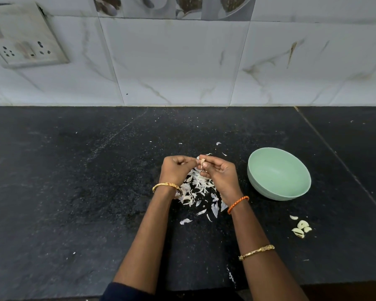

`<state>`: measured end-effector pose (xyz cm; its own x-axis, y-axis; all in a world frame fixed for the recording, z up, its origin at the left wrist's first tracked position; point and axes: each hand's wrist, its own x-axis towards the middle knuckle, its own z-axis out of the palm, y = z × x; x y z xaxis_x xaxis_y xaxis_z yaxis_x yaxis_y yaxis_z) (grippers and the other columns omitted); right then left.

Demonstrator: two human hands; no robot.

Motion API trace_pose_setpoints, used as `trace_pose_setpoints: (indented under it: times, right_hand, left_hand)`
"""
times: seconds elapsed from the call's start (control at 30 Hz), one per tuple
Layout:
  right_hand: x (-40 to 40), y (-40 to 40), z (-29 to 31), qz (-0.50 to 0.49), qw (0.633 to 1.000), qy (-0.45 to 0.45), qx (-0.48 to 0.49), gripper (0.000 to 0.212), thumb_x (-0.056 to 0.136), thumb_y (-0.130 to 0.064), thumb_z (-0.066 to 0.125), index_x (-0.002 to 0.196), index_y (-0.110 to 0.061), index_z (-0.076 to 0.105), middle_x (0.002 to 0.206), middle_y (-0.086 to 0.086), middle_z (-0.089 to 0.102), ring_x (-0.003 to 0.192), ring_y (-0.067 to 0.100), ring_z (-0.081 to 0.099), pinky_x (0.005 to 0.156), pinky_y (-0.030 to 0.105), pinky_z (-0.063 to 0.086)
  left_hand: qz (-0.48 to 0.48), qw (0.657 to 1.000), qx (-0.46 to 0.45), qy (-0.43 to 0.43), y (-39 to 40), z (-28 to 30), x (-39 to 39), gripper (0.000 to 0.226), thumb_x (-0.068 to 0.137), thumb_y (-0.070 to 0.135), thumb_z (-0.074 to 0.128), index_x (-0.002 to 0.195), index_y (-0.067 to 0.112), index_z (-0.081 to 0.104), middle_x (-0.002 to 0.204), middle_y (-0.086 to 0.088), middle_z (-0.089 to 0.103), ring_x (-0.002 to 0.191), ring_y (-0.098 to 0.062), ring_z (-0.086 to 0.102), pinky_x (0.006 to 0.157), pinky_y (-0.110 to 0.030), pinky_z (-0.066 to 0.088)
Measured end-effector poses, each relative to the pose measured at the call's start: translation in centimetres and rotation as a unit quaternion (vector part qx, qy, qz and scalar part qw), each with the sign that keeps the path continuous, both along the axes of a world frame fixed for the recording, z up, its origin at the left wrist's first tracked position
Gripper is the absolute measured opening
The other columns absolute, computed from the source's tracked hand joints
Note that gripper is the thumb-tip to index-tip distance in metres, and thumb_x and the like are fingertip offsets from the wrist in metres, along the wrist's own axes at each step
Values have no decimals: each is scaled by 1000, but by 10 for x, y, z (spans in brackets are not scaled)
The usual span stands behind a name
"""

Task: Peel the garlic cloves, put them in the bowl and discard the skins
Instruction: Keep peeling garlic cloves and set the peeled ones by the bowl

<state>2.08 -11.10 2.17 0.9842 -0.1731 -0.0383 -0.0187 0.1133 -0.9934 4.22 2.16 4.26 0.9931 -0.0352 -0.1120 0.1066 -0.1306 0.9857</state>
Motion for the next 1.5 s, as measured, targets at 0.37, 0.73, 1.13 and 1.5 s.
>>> trace_pose_setpoints:
  times: [0.37, 0.73, 1.13, 1.5]
  right_hand:
    - [5, -5, -1, -12, 989, -11, -150, 22, 89, 2, 62, 110, 1, 68, 103, 10, 71, 82, 9, 69, 72, 20, 57]
    - [6, -10, -1, -22, 977, -11, -212, 21, 89, 5, 61, 108, 3, 69, 98, 12, 71, 66, -5, 65, 64, 11, 52]
    - [7, 2, -5, -54, 959, -72, -270, 23, 87, 12, 57, 100, 1, 73, 95, 11, 71, 84, 16, 69, 77, 20, 56]
    - [4, 6, -7, -60, 994, -54, -76, 20, 92, 7, 55, 101, -6, 67, 91, 1, 70, 81, 2, 69, 73, 17, 55]
  left_hand:
    - [-15, 998, 52, -29, -6, -1, 2, 3, 82, 9, 72, 82, 9, 75, 81, -7, 72, 79, -12, 65, 78, -27, 53]
    - [-19, 993, 100, -60, -13, -2, 2, 3, 78, 12, 76, 76, 14, 74, 62, 10, 65, 58, 2, 56, 65, -25, 50]
    - [37, 996, 87, -11, -18, 2, 8, 23, 73, 7, 74, 55, 21, 70, 59, 9, 68, 59, 1, 61, 56, -12, 50]
    - [60, 985, 35, 158, -16, 1, 20, 35, 76, 20, 76, 52, 14, 50, 42, 5, 44, 48, -11, 37, 52, -23, 35]
